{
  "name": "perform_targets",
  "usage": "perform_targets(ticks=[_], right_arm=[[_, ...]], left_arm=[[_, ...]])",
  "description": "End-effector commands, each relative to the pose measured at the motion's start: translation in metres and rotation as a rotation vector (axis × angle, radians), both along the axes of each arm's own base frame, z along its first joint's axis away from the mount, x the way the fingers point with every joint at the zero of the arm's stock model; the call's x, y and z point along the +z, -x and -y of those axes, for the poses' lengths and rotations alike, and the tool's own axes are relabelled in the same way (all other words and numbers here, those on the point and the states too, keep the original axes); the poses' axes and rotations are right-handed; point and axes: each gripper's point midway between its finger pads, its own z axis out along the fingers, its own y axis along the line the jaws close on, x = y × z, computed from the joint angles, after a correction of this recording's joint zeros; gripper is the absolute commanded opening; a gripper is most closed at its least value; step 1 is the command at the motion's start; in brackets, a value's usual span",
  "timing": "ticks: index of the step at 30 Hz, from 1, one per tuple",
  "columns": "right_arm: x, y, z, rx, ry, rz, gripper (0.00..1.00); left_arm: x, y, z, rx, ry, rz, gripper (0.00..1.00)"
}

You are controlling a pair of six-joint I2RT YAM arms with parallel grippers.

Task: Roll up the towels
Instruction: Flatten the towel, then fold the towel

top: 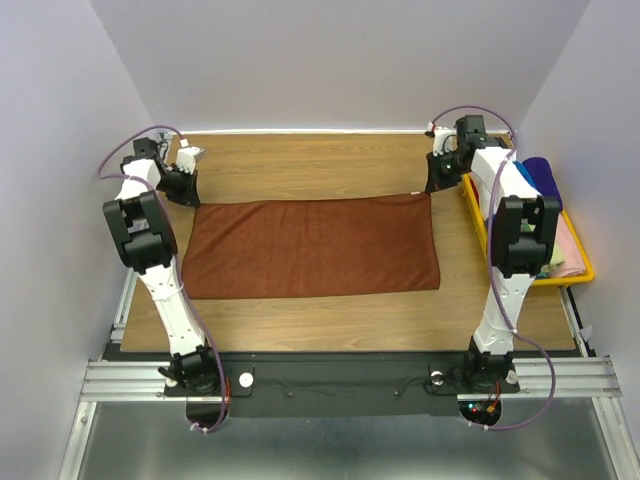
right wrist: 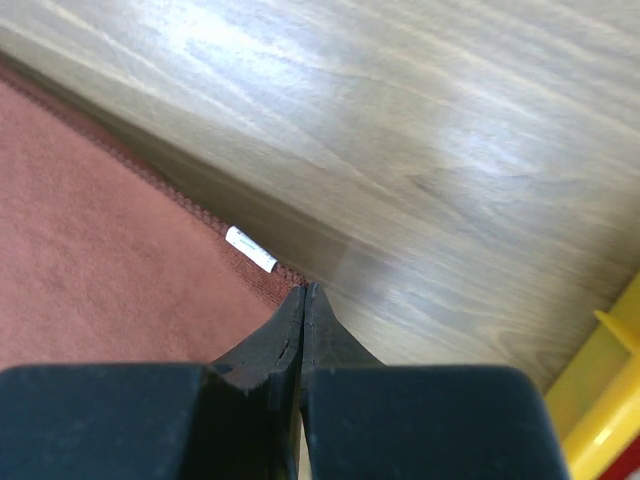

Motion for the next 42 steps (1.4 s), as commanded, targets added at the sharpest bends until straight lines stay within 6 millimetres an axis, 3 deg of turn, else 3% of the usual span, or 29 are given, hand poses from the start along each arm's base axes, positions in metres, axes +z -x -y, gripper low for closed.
perform_targets(ticks=[1, 12, 19, 29, 37, 42], right_arm=[[0.027, -0.015, 0.009, -0.008, -0.021, 0.086, 0.01], [0.042, -0.006, 0.011, 0.025, -0.037, 0.118, 0.01], [0.05, 0.01, 0.015, 0.076, -0.014, 0.148, 0.0], [0.039, 0.049, 0.018, 0.267, 0.043, 0.185, 0.01], [0.035, 0.069, 0.012, 0.394, 0.052, 0.225, 0.01], [0.029, 0.085, 0.011, 0.448, 0.068, 0.233, 0.0]], left_arm=[[0.064, 0.004, -0.002, -0.053, -0.016, 0.132, 0.0], [0.098, 0.035, 0.001, -0.157, -0.073, 0.267, 0.0], [0.111, 0.059, -0.01, -0.256, -0.162, 0.361, 0.0], [0.092, 0.104, -0.013, -0.446, -0.176, 0.343, 0.0], [0.095, 0.133, -0.007, -0.521, -0.26, 0.406, 0.0], [0.087, 0.157, -0.002, -0.587, -0.341, 0.435, 0.0]])
